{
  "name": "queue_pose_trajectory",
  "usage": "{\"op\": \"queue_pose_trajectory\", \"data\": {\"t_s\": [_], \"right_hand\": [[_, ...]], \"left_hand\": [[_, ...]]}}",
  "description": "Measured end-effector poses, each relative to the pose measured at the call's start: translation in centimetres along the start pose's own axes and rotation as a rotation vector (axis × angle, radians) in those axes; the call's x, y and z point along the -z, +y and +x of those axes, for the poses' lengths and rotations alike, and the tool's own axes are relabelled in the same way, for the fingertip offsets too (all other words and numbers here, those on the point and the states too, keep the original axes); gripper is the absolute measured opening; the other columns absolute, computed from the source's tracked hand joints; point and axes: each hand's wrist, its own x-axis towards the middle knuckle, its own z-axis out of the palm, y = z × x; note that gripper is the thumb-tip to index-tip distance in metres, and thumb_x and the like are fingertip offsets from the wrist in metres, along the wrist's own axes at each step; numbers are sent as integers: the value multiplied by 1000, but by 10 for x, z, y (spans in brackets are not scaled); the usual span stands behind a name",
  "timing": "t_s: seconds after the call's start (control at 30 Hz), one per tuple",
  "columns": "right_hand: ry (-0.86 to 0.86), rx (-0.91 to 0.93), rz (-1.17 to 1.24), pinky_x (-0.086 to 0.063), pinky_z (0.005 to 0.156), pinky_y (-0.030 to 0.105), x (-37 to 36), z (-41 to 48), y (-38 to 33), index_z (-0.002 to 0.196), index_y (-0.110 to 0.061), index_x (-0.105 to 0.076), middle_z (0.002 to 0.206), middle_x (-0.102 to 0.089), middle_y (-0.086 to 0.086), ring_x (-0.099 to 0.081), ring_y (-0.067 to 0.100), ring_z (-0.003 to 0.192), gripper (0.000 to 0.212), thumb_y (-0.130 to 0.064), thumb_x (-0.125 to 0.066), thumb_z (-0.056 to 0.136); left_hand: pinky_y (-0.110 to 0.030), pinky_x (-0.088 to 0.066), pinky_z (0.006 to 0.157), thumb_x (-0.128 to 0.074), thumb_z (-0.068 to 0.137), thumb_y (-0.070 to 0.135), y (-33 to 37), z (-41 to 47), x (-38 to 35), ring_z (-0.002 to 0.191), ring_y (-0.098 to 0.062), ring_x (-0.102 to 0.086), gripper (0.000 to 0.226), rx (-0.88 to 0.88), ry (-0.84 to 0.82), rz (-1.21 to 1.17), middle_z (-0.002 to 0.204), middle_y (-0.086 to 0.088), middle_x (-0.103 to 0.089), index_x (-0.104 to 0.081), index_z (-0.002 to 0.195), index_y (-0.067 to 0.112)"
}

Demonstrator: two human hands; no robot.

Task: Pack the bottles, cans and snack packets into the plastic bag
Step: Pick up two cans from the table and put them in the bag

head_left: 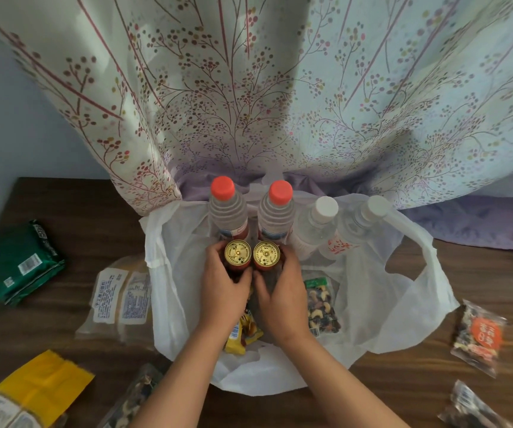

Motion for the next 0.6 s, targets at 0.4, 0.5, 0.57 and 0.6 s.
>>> {"op": "queue_pose_trajectory", "data": {"t_s": [0.4,0.5,0.57,0.6], "right_hand": [[47,226,-445,-49,99,28,69,-26,-64,140,-18,-51,133,-57,2,-56,16,120,56,-54,-51,98],[14,263,-630,-45,110,40,93,-37,-80,147,-16,-49,142,-56,12,-50,29,135,69,-63,-43,98],[-13,250,-719,-38,117,47,108,-48,-89,153,-17,-44,153,-48,17,-40,35,146,76,-68,-36,97],[-14,245,-748,-36,119,49,115,-53,-94,155,-18,-42,156,-45,18,-35,36,149,79,-70,-33,96]], "left_hand": [[-30,-34,117,-55,94,57,56,-42,49,147,-17,-36,80,-319,-68,396,160,-3,-37,-23,159,21],[-32,-23,120,-31,96,69,66,-63,64,153,-21,-26,85,-454,-47,590,167,-7,-27,-20,161,16],[-39,-19,126,-19,98,72,70,-76,72,156,-23,-20,87,-517,-51,691,169,-8,-24,-21,162,14],[-42,-17,128,-15,98,72,71,-82,76,157,-23,-17,88,-539,-53,735,169,-9,-23,-21,163,13]]}}
